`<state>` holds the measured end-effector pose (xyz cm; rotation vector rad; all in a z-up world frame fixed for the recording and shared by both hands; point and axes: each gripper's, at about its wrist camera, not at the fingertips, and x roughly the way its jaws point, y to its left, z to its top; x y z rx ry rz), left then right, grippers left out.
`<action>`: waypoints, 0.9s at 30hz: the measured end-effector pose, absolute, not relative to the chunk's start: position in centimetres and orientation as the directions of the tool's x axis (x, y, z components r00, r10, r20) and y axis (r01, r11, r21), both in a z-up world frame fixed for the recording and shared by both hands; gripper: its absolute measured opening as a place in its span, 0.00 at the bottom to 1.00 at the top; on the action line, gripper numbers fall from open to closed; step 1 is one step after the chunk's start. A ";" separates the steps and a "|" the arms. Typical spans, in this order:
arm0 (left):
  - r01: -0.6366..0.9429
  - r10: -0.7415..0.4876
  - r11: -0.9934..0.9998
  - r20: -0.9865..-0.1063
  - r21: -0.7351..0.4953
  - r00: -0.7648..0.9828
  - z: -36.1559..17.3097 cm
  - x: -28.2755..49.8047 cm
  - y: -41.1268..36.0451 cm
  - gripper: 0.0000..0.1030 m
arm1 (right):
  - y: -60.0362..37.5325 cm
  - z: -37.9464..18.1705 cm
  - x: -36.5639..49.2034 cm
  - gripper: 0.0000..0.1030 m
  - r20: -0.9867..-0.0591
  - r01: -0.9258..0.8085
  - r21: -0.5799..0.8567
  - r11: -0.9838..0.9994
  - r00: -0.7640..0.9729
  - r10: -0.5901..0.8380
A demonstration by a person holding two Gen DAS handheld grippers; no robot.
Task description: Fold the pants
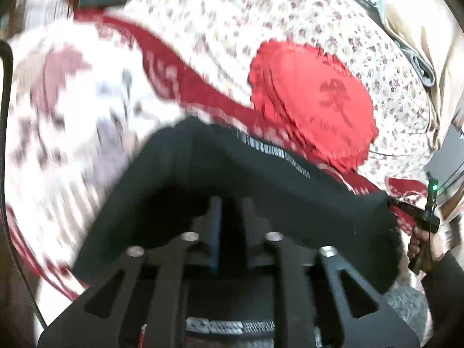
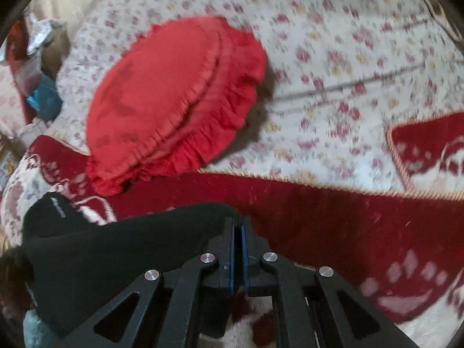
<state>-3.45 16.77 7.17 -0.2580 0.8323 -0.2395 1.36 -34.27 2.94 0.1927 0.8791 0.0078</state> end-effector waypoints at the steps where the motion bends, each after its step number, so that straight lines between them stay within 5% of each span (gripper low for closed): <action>1: 0.109 -0.267 0.959 -0.698 -0.263 0.664 8.0 -2.6 16.6 0.40 | -34.2 2.1 1.6 0.04 -0.771 0.081 0.168 0.982 0.631 0.079; 2: 0.106 -0.234 0.969 -0.701 -0.222 0.674 8.6 -1.8 16.6 0.48 | -34.2 1.1 1.8 0.04 -0.775 0.085 0.166 0.983 0.627 0.077; 6: 0.104 -0.158 0.987 -0.720 -0.119 0.675 9.7 2.5 16.4 0.48 | -34.2 0.0 1.7 0.04 -0.743 0.068 0.174 0.982 0.664 0.086; 12: -0.114 0.177 0.984 -0.655 0.138 0.734 10.5 3.2 12.8 0.48 | -34.4 -0.5 1.3 0.03 -0.716 0.065 0.195 0.979 0.691 0.097; 27: -0.112 0.194 0.979 -0.612 0.169 0.767 12.2 1.0 10.1 0.48 | -33.9 -0.6 1.4 0.03 -0.724 0.077 0.156 0.985 0.687 0.062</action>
